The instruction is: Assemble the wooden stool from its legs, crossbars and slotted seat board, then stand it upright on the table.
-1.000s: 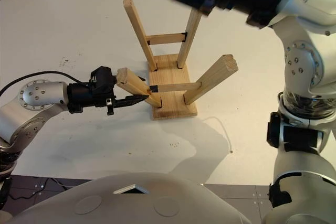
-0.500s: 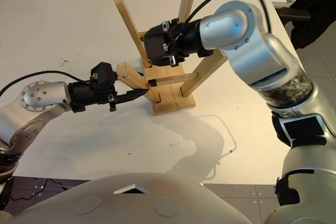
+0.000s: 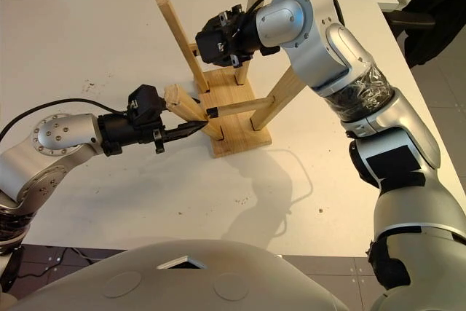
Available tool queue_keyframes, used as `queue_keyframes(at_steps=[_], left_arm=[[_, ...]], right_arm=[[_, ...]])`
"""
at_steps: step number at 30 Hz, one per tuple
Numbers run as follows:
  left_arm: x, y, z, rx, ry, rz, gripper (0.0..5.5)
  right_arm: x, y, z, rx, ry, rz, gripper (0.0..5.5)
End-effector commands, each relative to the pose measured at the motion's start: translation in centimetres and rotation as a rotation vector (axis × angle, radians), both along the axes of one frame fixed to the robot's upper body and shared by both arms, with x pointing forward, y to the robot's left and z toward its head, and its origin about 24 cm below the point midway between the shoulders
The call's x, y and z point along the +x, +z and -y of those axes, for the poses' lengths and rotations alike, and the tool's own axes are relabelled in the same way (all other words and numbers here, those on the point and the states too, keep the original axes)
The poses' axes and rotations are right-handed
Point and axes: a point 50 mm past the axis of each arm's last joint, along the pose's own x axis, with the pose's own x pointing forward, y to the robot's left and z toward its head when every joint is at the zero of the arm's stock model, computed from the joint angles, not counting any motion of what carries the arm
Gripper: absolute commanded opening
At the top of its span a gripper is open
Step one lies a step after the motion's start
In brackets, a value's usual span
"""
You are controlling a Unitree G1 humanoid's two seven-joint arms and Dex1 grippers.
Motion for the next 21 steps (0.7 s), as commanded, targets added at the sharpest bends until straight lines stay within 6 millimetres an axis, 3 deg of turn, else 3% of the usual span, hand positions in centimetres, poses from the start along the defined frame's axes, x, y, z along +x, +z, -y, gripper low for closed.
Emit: queue_keyframes(at_steps=[1,6,8,12,14,17,19,21], left_arm=[[-0.2,-4.8,-2.3,0.216,0.139,-0.226,2.08],[0.1,-5.0,-2.5,0.233,0.146,-0.226,2.08],[0.2,-5.1,-2.5,0.239,0.146,-0.224,2.08],[0.5,-5.1,-2.5,0.244,0.143,-0.221,2.08],[0.5,-5.1,-2.5,0.247,0.138,-0.220,2.08],[0.6,-5.2,-2.5,0.254,0.130,-0.220,2.08],[0.5,-5.2,-2.6,0.261,0.126,-0.223,2.08],[0.5,-5.3,-2.7,0.269,0.125,-0.226,2.08]], right_arm=[[-2.8,-3.1,0.6,-0.106,0.131,-0.255,2.77],[-6.9,-3.7,1.0,-0.163,0.310,-0.495,2.77],[-7.0,-3.5,0.8,-0.141,0.318,-0.505,2.77],[-5.2,-2.5,-0.3,-0.029,0.258,-0.382,2.77],[-4.1,-0.5,-1.0,0.119,0.216,-0.308,2.77],[-2.6,4.5,-1.2,0.454,0.137,-0.217,2.77],[-2.2,8.0,-0.3,0.703,0.089,-0.220,2.77],[-1.8,10.3,2.1,0.913,0.016,-0.229,2.77]])
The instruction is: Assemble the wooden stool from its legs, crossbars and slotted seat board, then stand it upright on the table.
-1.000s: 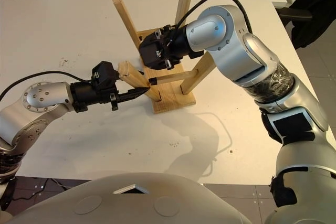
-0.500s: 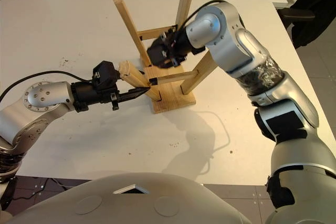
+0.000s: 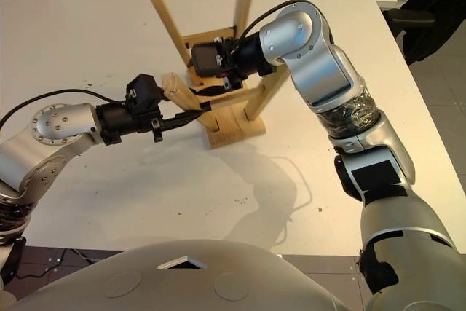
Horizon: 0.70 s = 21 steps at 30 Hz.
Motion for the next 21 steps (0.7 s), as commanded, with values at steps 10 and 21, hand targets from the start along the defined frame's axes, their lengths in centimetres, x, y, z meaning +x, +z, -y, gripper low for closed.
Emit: queue_keyframes(at_steps=[10,21], left_arm=[[-0.7,-6.2,-3.5,0.248,0.089,-0.308,2.05],[-0.9,-7.2,-4.2,0.248,0.102,-0.336,2.05]], right_arm=[[-0.1,5.0,8.3,0.507,-0.396,0.061,2.77],[1.2,9.6,9.9,0.835,-0.517,0.171,2.77]])
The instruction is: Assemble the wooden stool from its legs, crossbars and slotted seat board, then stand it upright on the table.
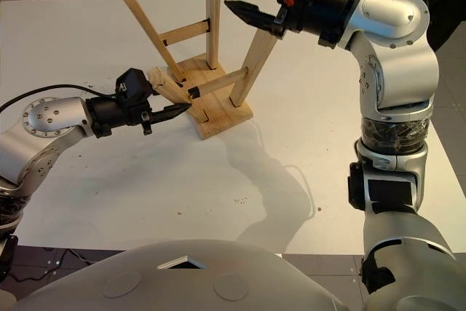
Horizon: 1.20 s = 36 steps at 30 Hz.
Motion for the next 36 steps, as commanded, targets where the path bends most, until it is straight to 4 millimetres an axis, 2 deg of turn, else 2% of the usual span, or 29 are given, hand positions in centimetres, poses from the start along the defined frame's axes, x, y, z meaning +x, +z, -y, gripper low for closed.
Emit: queue_keyframes(at_steps=[1,3,7,10,12,14,17,20,24,30,36], left_arm=[[-1.8,-6.3,-2.4,0.181,0.089,-0.329,2.05],[-1.5,-6.0,-2.3,0.167,0.091,-0.325,2.05],[-1.0,-5.2,-2.3,0.157,0.087,-0.318,2.05],[-0.4,-4.8,-2.5,0.158,0.091,-0.304,2.05],[-0.2,-4.6,-2.5,0.158,0.088,-0.300,2.05],[-0.2,-4.6,-2.5,0.159,0.076,-0.302,2.05],[-0.2,-4.4,-2.5,0.158,0.057,-0.306,2.05],[-0.1,-4.2,-2.6,0.155,0.054,-0.307,2.05],[-0.5,-4.4,-2.9,0.159,0.052,-0.316,2.05],[-0.7,-4.7,-3.1,0.166,0.062,-0.330,2.05],[0.4,-3.5,-3.5,0.182,0.076,-0.279,2.07]], right_arm=[[2.1,3.2,2.9,0.214,-0.182,0.076,2.77],[3.3,2.4,4.0,0.200,-0.283,0.091,2.77],[5.9,-0.8,5.0,0.042,-0.444,0.120,2.77],[7.6,-5.4,4.6,-0.062,-0.463,0.022,2.77],[7.8,-9.2,3.5,-0.107,-0.399,-0.060,2.77],[7.0,-12.3,1.8,-0.122,-0.253,-0.129,2.77],[4.8,-15.2,0.0,-0.143,-0.019,-0.203,2.77],[2.7,-16.3,-0.6,-0.170,0.149,-0.247,2.77],[0.5,-16.8,-0.7,-0.207,0.265,-0.269,2.77],[-0.8,-17.3,-0.8,-0.259,0.302,-0.255,2.77],[-2.5,-18.3,-1.0,-0.273,0.340,-0.275,2.77]])
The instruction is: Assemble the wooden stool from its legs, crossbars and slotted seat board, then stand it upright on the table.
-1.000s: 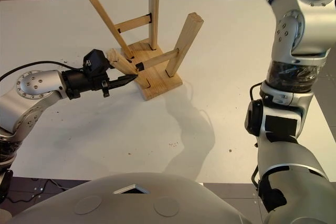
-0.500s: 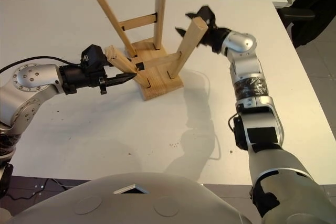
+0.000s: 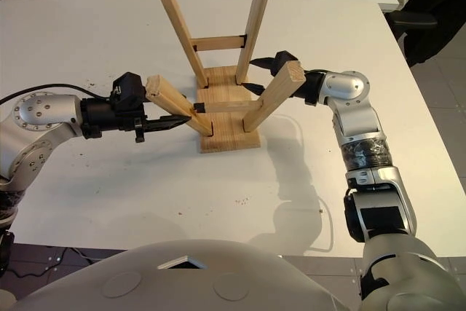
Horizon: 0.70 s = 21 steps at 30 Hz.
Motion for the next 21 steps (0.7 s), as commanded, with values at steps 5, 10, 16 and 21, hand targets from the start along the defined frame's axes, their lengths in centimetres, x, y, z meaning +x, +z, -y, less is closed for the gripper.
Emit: queue_keyframes(at_steps=[5,10,16,21], left_arm=[[0.0,-2.9,-1.0,0.199,0.134,-0.109,2.08],[-0.2,-3.9,-0.1,0.190,0.115,-0.123,2.08],[-2.2,-5.0,0.7,0.175,0.031,-0.118,2.09],[-3.1,-5.4,0.9,0.165,0.028,-0.114,2.10]], right_arm=[[-3.7,-2.9,-4.0,-0.026,0.253,-0.070,2.77],[-4.4,-2.7,-4.4,-0.029,0.299,-0.075,2.77],[-4.1,-2.2,-4.7,-0.019,0.290,-0.067,2.77],[-3.3,-2.2,-4.6,-0.011,0.216,-0.050,2.77]])
